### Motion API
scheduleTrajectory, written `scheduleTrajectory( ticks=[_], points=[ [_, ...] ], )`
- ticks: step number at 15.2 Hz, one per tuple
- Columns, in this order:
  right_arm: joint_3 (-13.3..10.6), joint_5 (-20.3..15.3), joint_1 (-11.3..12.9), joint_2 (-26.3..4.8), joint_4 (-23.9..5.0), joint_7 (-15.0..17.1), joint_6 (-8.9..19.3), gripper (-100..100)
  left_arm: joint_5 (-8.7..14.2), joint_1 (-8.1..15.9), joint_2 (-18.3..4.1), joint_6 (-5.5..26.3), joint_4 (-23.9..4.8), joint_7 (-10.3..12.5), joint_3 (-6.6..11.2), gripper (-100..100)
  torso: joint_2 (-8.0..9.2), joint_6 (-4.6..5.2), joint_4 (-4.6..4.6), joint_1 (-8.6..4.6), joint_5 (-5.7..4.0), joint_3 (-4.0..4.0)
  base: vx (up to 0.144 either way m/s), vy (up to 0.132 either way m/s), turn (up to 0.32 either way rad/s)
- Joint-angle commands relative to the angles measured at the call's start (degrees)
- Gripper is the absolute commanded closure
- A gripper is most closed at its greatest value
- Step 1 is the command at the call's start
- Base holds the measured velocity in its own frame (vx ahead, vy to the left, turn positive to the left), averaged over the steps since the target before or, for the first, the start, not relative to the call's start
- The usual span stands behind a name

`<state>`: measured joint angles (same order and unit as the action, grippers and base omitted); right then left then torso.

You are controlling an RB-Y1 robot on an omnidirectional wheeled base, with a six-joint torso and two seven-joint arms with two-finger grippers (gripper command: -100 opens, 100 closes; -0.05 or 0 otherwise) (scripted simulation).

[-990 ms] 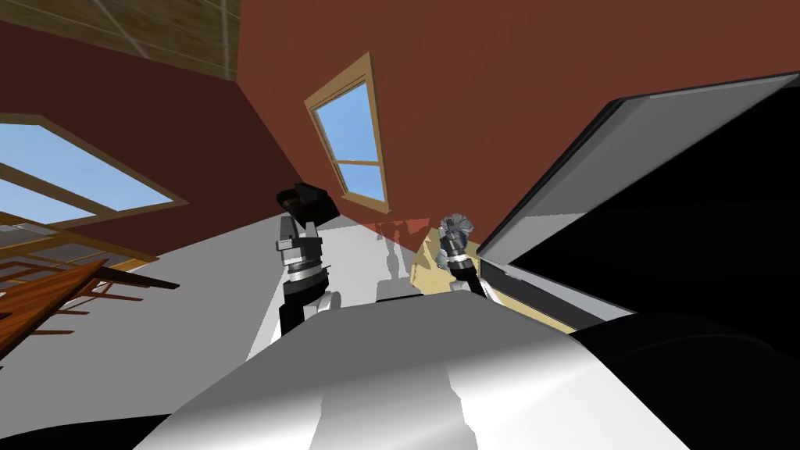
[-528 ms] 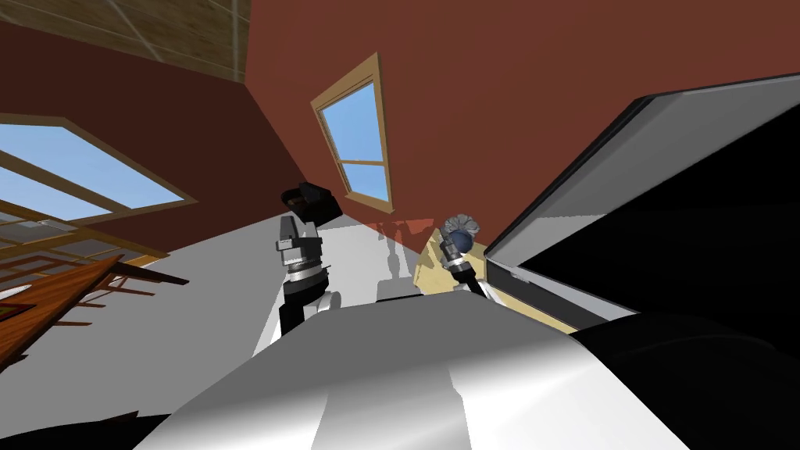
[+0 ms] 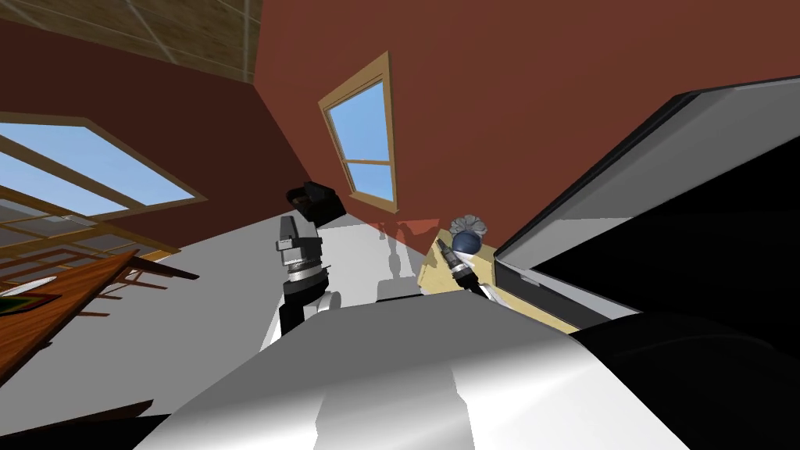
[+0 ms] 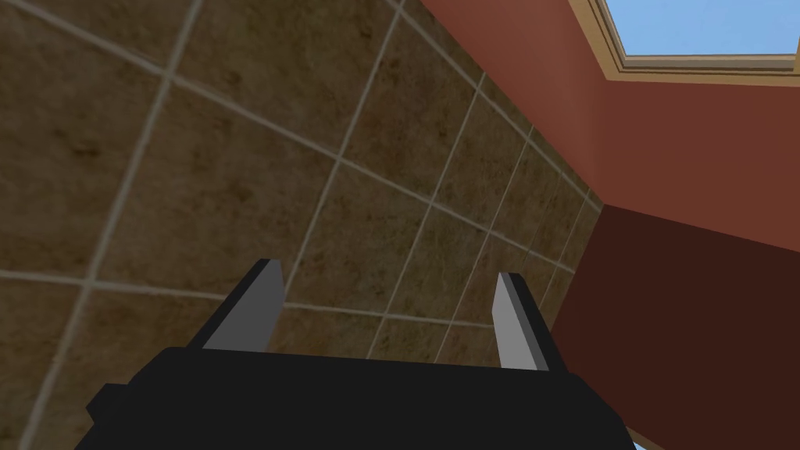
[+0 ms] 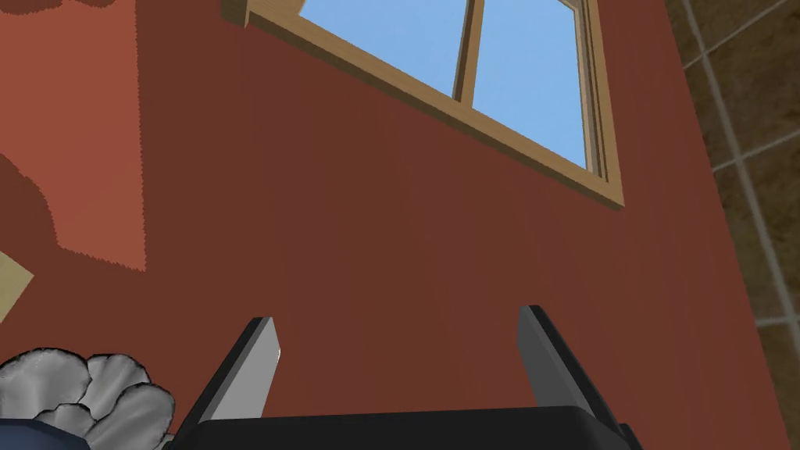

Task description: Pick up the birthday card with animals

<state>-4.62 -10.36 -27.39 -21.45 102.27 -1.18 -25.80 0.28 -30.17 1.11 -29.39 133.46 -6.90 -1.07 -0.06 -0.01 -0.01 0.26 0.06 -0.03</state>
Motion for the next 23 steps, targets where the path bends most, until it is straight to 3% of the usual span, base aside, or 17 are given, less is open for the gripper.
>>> scheduleTrajectory(
  ticks=[1,2,3,5,6,8,9,12,13,15,16,19,20,22,23],
  points=[
    [-0.05,-0.70,0.30,-1.57,-2.86,-1.02,0.19,-100,0.00,0.00,0.00,0.00,0.00,0.00,0.00,0,0.00,0.00,0.00,0.00,0.00,0.00,0.029,0.072,0.052],
    [-0.05,-0.70,0.30,-1.57,-3.44,-1.02,0.19,-100,0.00,0.00,0.00,0.00,0.00,0.00,0.00,0,-0.03,0.00,-0.01,0.00,0.00,-0.02,0.017,0.056,0.010],
    [-0.23,-1.77,0.33,-3.76,-5.79,-2.38,0.65,-100,0.00,0.00,0.00,0.00,0.00,0.00,0.00,0,-0.02,0.01,-0.01,-0.02,0.00,-0.01,0.014,0.073,0.042],
    [-0.23,-1.77,0.33,-3.76,-6.67,-2.38,0.65,-100,0.00,0.00,0.00,0.00,0.00,0.00,0.00,0,0.01,0.01,0.00,0.06,0.00,0.00,0.012,0.077,0.034],
    [-0.42,-2.86,0.36,-5.85,-8.63,-3.78,1.11,-100,0.00,0.00,0.00,0.00,0.00,0.00,0.00,0,0.02,0.01,0.00,0.04,0.01,0.01,0.014,0.081,0.048],
    [-0.42,-2.86,0.36,-5.97,-9.98,-3.78,1.11,-100,0.00,0.00,0.00,0.00,0.00,0.00,0.00,0,0.00,0.01,0.00,0.07,0.02,0.00,0.019,0.079,0.036],
    [-0.62,-3.98,0.41,-8.21,-11.30,-5.21,1.58,-100,0.00,0.00,0.00,0.00,0.00,0.00,0.00,0,0.01,0.01,0.00,0.04,0.01,0.00,0.013,0.077,0.055],
    [-0.62,-3.98,0.41,-8.21,-13.36,-5.21,1.58,-100,0.00,0.00,0.00,0.00,0.00,0.00,0.00,0,0.01,0.02,0.00,0.02,0.01,0.00,0.015,0.060,0.022],
    [-0.82,-5.12,0.45,-10.45,-15.25,-6.68,2.04,-100,0.00,0.00,0.00,0.00,0.00,0.00,0.00,0,0.02,0.01,0.00,-0.06,0.00,0.01,0.014,0.057,0.058],
    [-0.82,-5.12,0.45,-10.45,-16.78,-6.68,2.04,-100,0.00,0.00,0.00,0.00,0.00,0.00,0.00,0,0.01,0.00,0.00,-0.01,0.00,0.00,0.019,0.065,0.041],
    [-1.04,-6.27,0.51,-12.68,-18.08,-8.16,2.51,-100,0.00,0.00,0.00,0.00,0.00,0.00,0.00,0,0.01,0.02,0.00,-0.02,0.00,0.00,0.021,0.079,0.048],
    [-1.04,-6.27,0.51,-12.68,-20.24,-8.16,2.51,-100,0.00,0.00,0.00,0.00,0.00,0.00,0.00,0,-0.01,0.02,-0.01,0.05,0.02,-0.01,0.022,0.069,0.023],
    [-1.27,-7.42,0.57,-14.91,-22.22,-9.65,2.97,-100,0.00,0.00,0.00,0.00,0.00,0.00,0.00,0,0.01,0.02,0.00,-0.04,0.01,0.00,0.022,0.061,0.043],
    [-1.27,-7.42,0.57,-14.91,-23.72,-9.65,2.97,-100,0.00,0.00,0.00,0.00,0.00,0.00,0.00,0,-0.01,0.01,0.00,0.02,0.01,-0.01,0.022,0.067,0.046],
    [-1.51,-8.59,0.63,-17.11,-25.46,-11.16,3.42,-100,0.00,0.00,0.00,0.00,0.00,0.00,0.00,0,0.00,0.01,0.00,-0.01,0.00,0.00,0.019,0.072,0.064]
  ],
)
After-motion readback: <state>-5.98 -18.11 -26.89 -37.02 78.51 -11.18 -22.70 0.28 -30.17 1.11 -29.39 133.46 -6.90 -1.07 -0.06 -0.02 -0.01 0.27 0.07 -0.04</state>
